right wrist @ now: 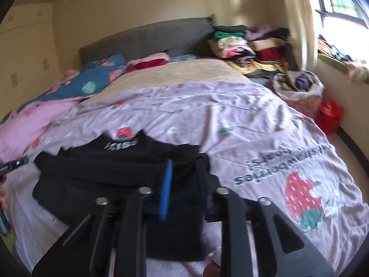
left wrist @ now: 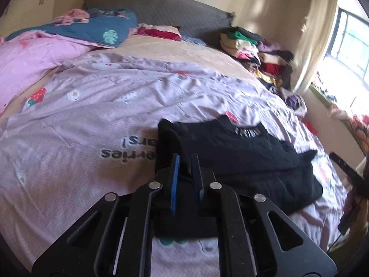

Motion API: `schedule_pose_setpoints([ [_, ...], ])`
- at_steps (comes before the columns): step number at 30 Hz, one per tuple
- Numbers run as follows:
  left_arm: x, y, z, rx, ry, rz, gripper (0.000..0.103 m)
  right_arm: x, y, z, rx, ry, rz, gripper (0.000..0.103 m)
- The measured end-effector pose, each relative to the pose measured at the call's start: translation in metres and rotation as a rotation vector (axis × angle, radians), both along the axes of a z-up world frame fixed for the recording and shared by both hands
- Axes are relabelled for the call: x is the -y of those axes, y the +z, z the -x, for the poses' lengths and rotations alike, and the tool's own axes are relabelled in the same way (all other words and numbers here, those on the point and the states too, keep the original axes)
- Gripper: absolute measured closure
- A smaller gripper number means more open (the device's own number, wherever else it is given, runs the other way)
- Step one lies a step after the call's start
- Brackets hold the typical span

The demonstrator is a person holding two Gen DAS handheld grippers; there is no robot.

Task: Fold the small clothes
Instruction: 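Lower the hem onto the collar and open both grippers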

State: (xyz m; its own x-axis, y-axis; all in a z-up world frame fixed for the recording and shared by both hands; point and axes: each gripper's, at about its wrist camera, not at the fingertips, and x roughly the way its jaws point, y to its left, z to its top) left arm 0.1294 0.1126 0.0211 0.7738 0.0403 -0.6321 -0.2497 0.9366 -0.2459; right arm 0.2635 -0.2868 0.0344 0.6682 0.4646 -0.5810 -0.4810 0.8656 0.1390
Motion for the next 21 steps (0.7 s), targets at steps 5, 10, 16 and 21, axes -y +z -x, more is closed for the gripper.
schedule_pose_setpoints([
  [5, 0.023, -0.013, 0.000, -0.055, -0.083, 0.011, 0.101, -0.020, -0.004, 0.008, -0.055, 0.090, 0.020, 0.087],
  [10, 0.046, -0.037, -0.008, -0.131, -0.154, 0.026, 0.101, -0.037, -0.024, 0.010, -0.133, 0.148, 0.091, 0.087],
  [16, 0.054, -0.052, -0.030, -0.188, -0.165, -0.003, 0.101, -0.046, -0.057, -0.004, -0.212, 0.115, 0.158, 0.087],
  [21, 0.047, -0.057, -0.050, -0.182, -0.143, -0.010, 0.101, -0.045, -0.075, -0.021, -0.237, 0.072, 0.172, 0.089],
])
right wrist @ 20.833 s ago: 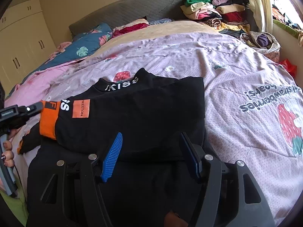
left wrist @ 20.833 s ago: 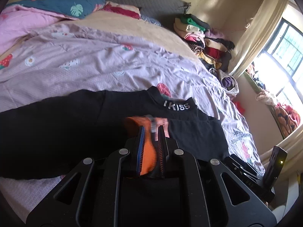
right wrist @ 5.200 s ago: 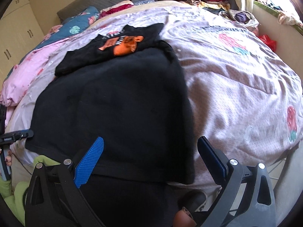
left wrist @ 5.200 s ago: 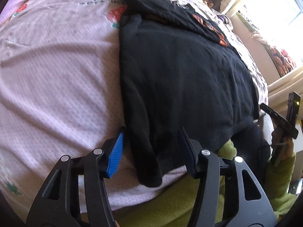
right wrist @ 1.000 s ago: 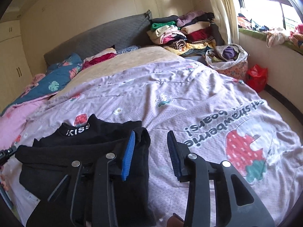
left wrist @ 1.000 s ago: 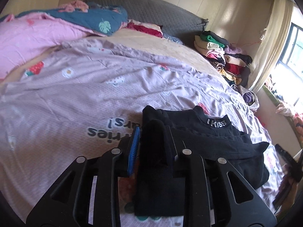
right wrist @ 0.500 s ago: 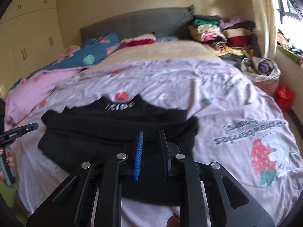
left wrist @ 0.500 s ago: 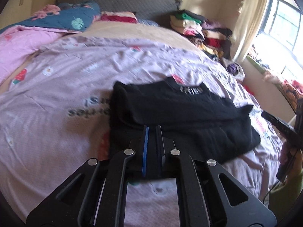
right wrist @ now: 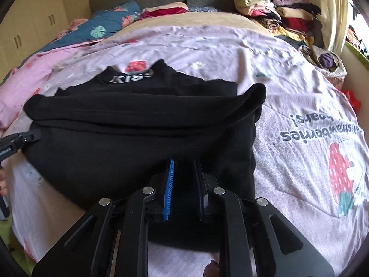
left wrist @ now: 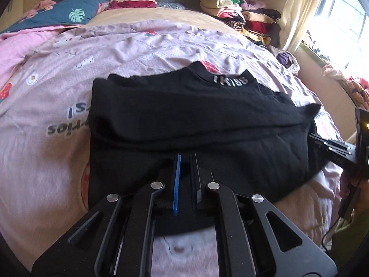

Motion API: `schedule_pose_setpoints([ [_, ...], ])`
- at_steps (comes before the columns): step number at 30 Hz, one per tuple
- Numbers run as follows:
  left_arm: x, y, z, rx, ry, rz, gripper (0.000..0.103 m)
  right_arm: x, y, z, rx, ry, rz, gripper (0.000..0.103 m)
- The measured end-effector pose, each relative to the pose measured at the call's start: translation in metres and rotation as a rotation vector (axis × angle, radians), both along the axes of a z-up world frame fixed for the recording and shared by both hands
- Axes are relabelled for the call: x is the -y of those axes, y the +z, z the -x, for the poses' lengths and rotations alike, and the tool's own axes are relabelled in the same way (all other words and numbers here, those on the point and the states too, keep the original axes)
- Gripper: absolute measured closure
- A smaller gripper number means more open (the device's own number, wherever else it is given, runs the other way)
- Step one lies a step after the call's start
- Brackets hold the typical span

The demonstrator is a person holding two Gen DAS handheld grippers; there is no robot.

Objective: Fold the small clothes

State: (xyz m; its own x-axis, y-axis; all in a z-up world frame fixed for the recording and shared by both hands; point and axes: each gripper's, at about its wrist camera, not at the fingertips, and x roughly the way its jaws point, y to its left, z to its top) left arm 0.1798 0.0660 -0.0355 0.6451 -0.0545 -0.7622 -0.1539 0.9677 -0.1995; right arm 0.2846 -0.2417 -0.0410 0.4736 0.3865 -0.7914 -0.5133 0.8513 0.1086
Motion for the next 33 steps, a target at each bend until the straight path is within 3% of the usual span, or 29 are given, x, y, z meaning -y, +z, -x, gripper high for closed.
schedule_pose_setpoints([
  [8, -0.016, -0.006, -0.034, -0.011, 0.038, 0.016, 0.101, 0.000, -0.003, -0.026, 0.012, -0.020, -0.029, 0.092],
  [15, -0.034, -0.006, -0.058, -0.001, 0.090, 0.003, 0.101, -0.006, 0.001, -0.050, 0.100, -0.056, -0.050, 0.092],
  [18, -0.045, -0.005, -0.070, -0.001, 0.130, -0.017, 0.101, -0.004, 0.004, -0.053, 0.188, -0.083, -0.030, 0.092],
  [21, -0.059, -0.001, -0.071, 0.014, 0.176, -0.002, 0.100, 0.009, 0.007, -0.059, 0.189, -0.125, -0.074, 0.091],
  [24, -0.072, 0.008, -0.063, 0.054, 0.227, -0.002, 0.087, 0.021, 0.011, -0.064, 0.198, -0.159, -0.083, 0.085],
  [25, -0.077, 0.010, -0.060, 0.064, 0.245, -0.002, 0.083, 0.025, 0.012, -0.065, 0.198, -0.168, -0.086, 0.077],
  [26, -0.082, 0.011, -0.059, 0.067, 0.256, -0.002, 0.082, 0.029, 0.013, -0.067, 0.194, -0.186, -0.090, 0.062],
  [27, -0.087, 0.011, -0.059, 0.064, 0.267, -0.002, 0.082, 0.033, 0.013, -0.068, 0.191, -0.194, -0.097, 0.055],
  [29, -0.095, 0.010, -0.059, 0.051, 0.280, 0.002, 0.075, 0.035, 0.012, -0.068, 0.186, -0.192, -0.099, 0.053],
  [31, -0.095, 0.006, -0.063, 0.028, 0.253, -0.002, 0.058, 0.032, 0.007, -0.069, 0.164, -0.176, -0.093, 0.052],
  [33, -0.094, 0.001, -0.066, 0.009, 0.239, -0.015, 0.058, 0.029, 0.002, -0.071, 0.144, -0.164, -0.083, 0.052],
])
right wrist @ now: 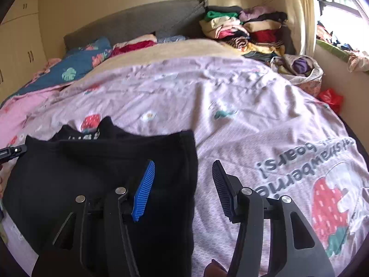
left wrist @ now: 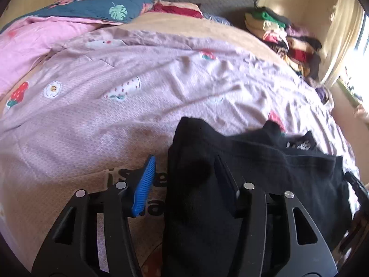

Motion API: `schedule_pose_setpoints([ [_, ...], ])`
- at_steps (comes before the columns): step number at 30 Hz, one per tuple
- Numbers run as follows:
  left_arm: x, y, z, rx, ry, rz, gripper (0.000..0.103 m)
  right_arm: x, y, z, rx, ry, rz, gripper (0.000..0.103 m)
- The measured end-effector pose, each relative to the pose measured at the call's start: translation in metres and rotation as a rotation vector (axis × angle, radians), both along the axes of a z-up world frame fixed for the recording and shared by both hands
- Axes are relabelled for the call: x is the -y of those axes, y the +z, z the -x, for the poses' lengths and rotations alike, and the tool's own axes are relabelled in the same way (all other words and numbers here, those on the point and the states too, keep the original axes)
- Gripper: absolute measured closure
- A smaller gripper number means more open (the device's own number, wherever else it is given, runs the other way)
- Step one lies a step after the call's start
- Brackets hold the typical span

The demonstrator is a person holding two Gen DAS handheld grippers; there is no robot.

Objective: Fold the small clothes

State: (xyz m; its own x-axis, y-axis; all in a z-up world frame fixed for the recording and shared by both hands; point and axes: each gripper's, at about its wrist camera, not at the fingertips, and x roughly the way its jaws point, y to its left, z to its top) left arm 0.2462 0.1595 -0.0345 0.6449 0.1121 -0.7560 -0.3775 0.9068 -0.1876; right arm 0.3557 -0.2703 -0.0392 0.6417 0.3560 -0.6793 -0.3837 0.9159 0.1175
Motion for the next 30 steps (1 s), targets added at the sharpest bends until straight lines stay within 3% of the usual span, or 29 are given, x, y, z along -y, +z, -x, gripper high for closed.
schedule_pose_setpoints([
  [2, 0.002, -0.006, -0.003, -0.005, -0.016, 0.015, 0.058, -0.002, -0.007, -0.003, -0.018, 0.009, 0.004, 0.052],
  [3, 0.004, -0.007, -0.004, -0.007, -0.019, 0.007, 0.065, -0.002, -0.010, -0.004, -0.029, 0.010, -0.002, 0.053],
  [4, 0.006, -0.008, -0.004, -0.003, -0.021, -0.004, 0.078, -0.001, -0.011, -0.005, -0.035, 0.014, -0.012, 0.064],
  [5, 0.008, -0.007, -0.004, 0.004, -0.020, -0.025, 0.082, -0.001, -0.013, -0.005, -0.040, 0.026, -0.029, 0.090],
  [6, 0.010, -0.006, -0.003, 0.011, -0.018, -0.041, 0.088, -0.001, -0.013, -0.005, -0.039, 0.033, -0.033, 0.097],
  [10, 0.010, 0.006, 0.008, 0.079, -0.004, -0.043, 0.095, -0.001, 0.002, 0.004, 0.033, 0.035, -0.044, 0.097],
  [14, 0.010, 0.026, 0.022, 0.169, 0.006, -0.032, 0.096, 0.007, 0.031, 0.018, 0.162, 0.038, -0.134, 0.097],
  [17, 0.005, 0.024, 0.016, 0.159, 0.015, -0.019, 0.096, 0.009, 0.034, 0.020, 0.205, 0.012, -0.128, 0.097],
  [23, -0.007, 0.001, 0.009, 0.117, 0.060, 0.025, 0.096, 0.007, 0.010, 0.004, 0.120, -0.036, -0.063, 0.097],
  [28, -0.004, 0.005, 0.015, 0.133, 0.066, 0.013, 0.096, 0.000, 0.000, 0.001, 0.084, -0.045, -0.015, 0.095],
  [30, -0.001, 0.008, 0.015, 0.129, 0.060, -0.012, 0.096, -0.003, -0.002, 0.000, 0.063, -0.056, 0.020, 0.084],
])
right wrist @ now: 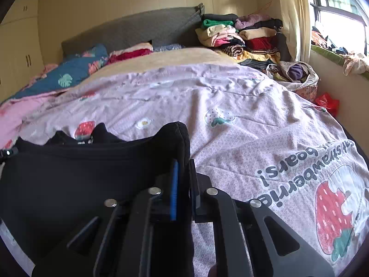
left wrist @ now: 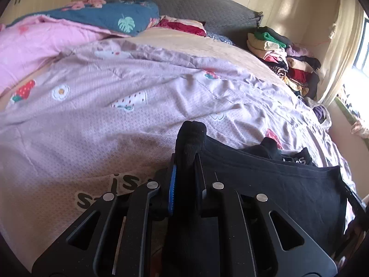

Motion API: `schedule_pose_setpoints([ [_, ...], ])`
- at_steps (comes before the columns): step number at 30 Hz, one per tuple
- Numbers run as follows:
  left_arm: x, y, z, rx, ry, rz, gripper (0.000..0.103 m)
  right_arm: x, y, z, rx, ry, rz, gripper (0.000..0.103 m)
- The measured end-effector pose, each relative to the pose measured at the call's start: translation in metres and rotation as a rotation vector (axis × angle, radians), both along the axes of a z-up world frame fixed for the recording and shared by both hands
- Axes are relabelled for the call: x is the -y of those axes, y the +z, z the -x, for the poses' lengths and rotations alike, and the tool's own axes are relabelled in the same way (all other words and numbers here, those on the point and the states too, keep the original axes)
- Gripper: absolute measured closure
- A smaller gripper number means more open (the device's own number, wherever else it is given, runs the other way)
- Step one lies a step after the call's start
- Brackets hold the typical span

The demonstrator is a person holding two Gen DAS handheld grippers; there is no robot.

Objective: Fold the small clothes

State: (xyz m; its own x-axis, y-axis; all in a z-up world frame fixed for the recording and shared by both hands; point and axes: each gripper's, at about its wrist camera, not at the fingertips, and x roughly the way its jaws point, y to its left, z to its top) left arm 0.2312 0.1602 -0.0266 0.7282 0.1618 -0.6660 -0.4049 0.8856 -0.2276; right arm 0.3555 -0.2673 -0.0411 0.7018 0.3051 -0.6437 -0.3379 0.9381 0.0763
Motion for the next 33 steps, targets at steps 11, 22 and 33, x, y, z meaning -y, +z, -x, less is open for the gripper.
schedule_pose_setpoints([
  [11, 0.011, 0.009, 0.011, -0.024, -0.021, -0.011, 0.073, 0.009, 0.010, 0.012, -0.090, -0.008, -0.055, 0.034],
  [22, 0.024, 0.023, 0.035, -0.010, -0.040, -0.020, 0.047, 0.029, 0.036, 0.038, -0.136, -0.003, -0.140, 0.019],
  [33, 0.031, 0.034, 0.058, -0.005, -0.049, -0.022, 0.036, 0.043, 0.041, 0.070, -0.157, -0.001, -0.165, 0.018],
])
